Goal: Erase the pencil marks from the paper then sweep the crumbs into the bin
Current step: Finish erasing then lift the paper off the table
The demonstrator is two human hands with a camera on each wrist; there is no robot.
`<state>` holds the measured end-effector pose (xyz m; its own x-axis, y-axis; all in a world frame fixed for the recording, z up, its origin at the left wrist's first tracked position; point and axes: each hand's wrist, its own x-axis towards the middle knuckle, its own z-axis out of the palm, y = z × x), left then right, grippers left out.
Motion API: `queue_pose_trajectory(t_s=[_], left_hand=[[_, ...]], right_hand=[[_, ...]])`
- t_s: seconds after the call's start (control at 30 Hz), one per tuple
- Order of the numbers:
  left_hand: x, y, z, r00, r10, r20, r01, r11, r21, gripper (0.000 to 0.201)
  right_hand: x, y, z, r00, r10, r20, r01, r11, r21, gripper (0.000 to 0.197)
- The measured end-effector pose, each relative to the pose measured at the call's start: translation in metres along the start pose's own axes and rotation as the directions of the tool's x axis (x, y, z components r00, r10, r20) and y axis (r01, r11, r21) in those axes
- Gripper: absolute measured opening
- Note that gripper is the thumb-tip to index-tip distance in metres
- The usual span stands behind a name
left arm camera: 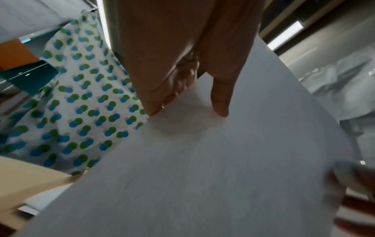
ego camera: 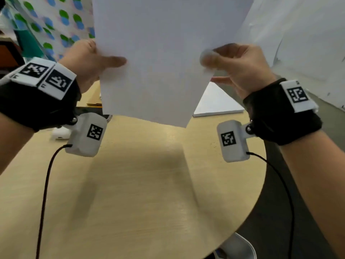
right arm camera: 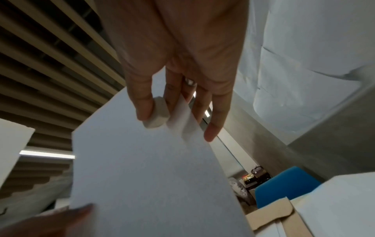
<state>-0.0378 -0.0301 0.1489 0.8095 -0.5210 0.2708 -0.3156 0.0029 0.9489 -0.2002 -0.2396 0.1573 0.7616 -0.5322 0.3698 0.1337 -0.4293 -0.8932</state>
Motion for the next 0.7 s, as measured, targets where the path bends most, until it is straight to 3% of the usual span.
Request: queue_pose_trajectory(t_s=[0.17,0.3,0.47,0.6,0.7], left_hand=[[-0.004,-0.017,0.020,0.997,-0.076,0.025,0.070,0.982,0.174,0.029],[-0.004,-0.017,0.031,0.994,-0.038,-0.098,0.050,0.991,0.125,0.019],[-0.005,-0.042,0.040,0.988,-0.132,-0.085,0.153,0.927,0.341,0.025],[-0.005,-0.029,0.041,0.988,-0.030,-0.151,0.080,0.938,0.338,0.026],[-0.006,-0.031,0.045,0.994,-0.077,-0.081,0.105,0.890,0.443,0.031]], right_hand=[[-0.001,0.003,0.007,0.996,-0.025,0.091,0.045,0.975,-0.217,0.014],[0.002,0.002,0.006,0.998,-0.063,-0.019,0.061,0.993,-0.097,0.014],[-0.011,0.024,0.017,0.996,0.017,0.088,0.012,0.948,-0.319,0.008],[-0.004,0.024,0.014,0.999,-0.014,-0.030,0.007,0.969,-0.246,0.015],[-0.001,0.030,0.015,0.999,0.033,0.008,-0.029,0.961,-0.274,0.013]])
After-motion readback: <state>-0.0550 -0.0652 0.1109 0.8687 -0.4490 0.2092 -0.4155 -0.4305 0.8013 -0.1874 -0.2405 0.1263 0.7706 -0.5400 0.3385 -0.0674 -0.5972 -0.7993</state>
